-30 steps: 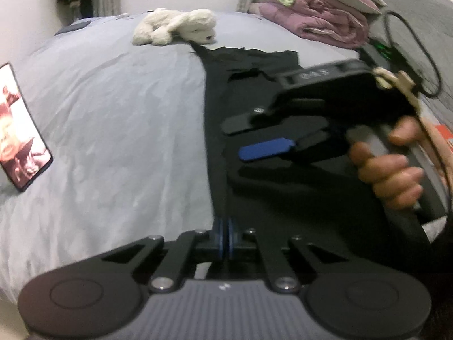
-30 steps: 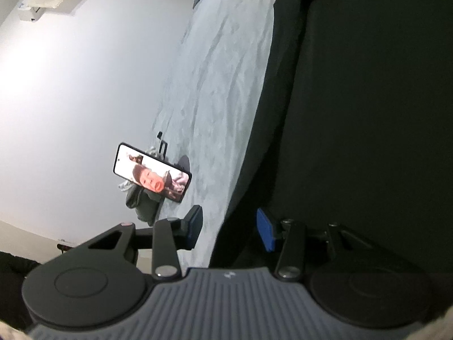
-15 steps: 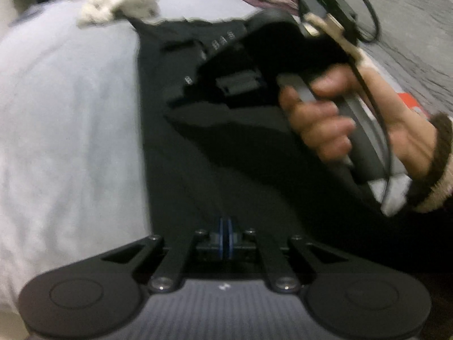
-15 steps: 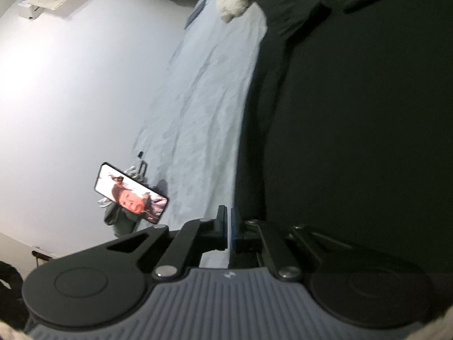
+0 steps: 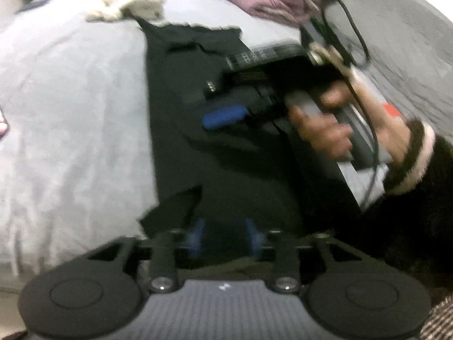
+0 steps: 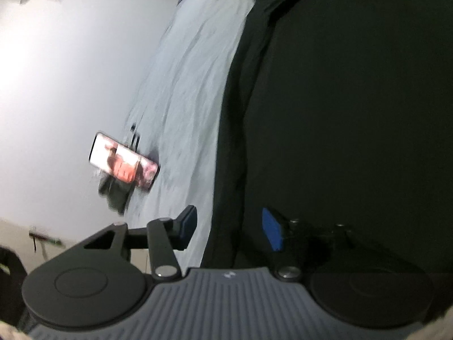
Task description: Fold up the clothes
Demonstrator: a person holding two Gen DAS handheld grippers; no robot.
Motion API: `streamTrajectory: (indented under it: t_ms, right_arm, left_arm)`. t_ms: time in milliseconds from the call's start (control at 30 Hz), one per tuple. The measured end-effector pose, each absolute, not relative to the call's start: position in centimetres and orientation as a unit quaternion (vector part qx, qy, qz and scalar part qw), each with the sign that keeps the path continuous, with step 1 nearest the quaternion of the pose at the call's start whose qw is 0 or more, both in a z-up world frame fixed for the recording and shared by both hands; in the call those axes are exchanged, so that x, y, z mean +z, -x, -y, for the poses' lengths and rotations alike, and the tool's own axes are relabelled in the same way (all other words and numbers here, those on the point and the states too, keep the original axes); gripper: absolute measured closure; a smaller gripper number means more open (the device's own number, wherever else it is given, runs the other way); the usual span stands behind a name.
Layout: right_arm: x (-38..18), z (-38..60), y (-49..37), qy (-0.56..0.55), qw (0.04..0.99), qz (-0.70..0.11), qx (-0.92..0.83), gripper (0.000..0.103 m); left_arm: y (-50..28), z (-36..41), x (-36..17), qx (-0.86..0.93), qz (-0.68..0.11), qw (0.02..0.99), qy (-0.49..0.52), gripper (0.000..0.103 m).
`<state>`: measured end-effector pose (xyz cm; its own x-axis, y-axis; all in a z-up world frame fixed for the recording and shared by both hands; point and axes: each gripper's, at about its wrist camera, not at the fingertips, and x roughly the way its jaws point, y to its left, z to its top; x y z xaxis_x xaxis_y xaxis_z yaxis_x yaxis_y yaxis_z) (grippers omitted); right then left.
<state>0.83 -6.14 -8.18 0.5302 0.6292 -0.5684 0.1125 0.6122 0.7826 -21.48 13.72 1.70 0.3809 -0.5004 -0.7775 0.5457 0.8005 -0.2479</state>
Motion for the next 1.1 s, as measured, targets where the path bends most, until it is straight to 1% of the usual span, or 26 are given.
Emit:
streamTrajectory:
  t_ms: [67, 167, 300, 333, 367, 400, 467, 500, 733, 800, 933, 1000, 1033, 1067, 1100]
  right_arm:
    - [-8.2, 5.3, -0.5, -0.4, 0.766, -0.469, 0.179, 0.047]
    - [-8.6, 4.4, 0.0, -0.401, 0.748, -0.491, 0.197, 0.047]
    - [-8.7, 4.1, 1.0, -0.408, 0.728, -0.508, 0.213, 0.048]
    - [-8.8, 4.0, 1.2, -0.412, 0.724, -0.51, 0.215, 0.049]
    - [-8.8, 4.1, 1.4, -0.417, 0.72, -0.511, 0.217, 0.049]
    - [-8.8, 4.3, 1.6, -0.421, 0.716, -0.512, 0.218, 0.049]
    - [-8.8, 4.7, 2.0, -0.43, 0.71, -0.513, 0.218, 0.049]
    - [-8.8, 4.9, 2.2, -0.434, 0.708, -0.513, 0.219, 0.049]
    - [-9.0, 6.0, 3.2, -0.458, 0.694, -0.509, 0.221, 0.049]
    - [-8.9, 6.1, 3.3, -0.456, 0.696, -0.507, 0.224, 0.056]
    - [-9.0, 5.9, 3.1, -0.466, 0.694, -0.498, 0.23, 0.066]
    - [-9.2, 6.0, 3.0, -0.47, 0.694, -0.495, 0.227, 0.076]
    - [-9.5, 6.0, 2.9, -0.471, 0.694, -0.496, 0.223, 0.079]
    - [-9.6, 6.0, 2.8, -0.472, 0.694, -0.497, 0.22, 0.09]
    - [-9.6, 6.0, 2.7, -0.472, 0.693, -0.5, 0.219, 0.097]
  left_arm:
    - [20.8, -14.3, 1.8, -0.296, -0.453, 0.84, -0.021, 0.051]
    - [19.8, -14.5, 0.9, -0.266, -0.457, 0.849, -0.028, 0.051]
    - [18.7, -14.1, -0.8, -0.266, -0.442, 0.855, -0.056, 0.051]
    - [18.5, -14.0, -1.3, -0.268, -0.44, 0.855, -0.061, 0.054]
    - [18.4, -14.0, -1.6, -0.271, -0.442, 0.853, -0.062, 0.059]
    - [18.4, -14.0, -1.8, -0.275, -0.443, 0.851, -0.063, 0.071]
    - [18.6, -13.8, -1.6, -0.286, -0.443, 0.847, -0.066, 0.085]
    - [18.8, -13.8, -1.4, -0.288, -0.441, 0.847, -0.069, 0.09]
    - [20.1, -13.4, 0.6, -0.291, -0.427, 0.851, -0.093, 0.092]
    - [20.4, -12.9, 0.9, -0.297, -0.426, 0.849, -0.102, 0.092]
    - [20.7, -11.8, 1.1, -0.31, -0.425, 0.843, -0.116, 0.092]
    - [20.9, -11.4, 1.0, -0.315, -0.425, 0.84, -0.121, 0.092]
    - [20.9, -11.1, 1.0, -0.318, -0.425, 0.839, -0.124, 0.092]
    - [21.0, -10.9, 1.0, -0.321, -0.425, 0.837, -0.126, 0.092]
    - [21.3, -10.8, 0.9, -0.323, -0.428, 0.834, -0.128, 0.091]
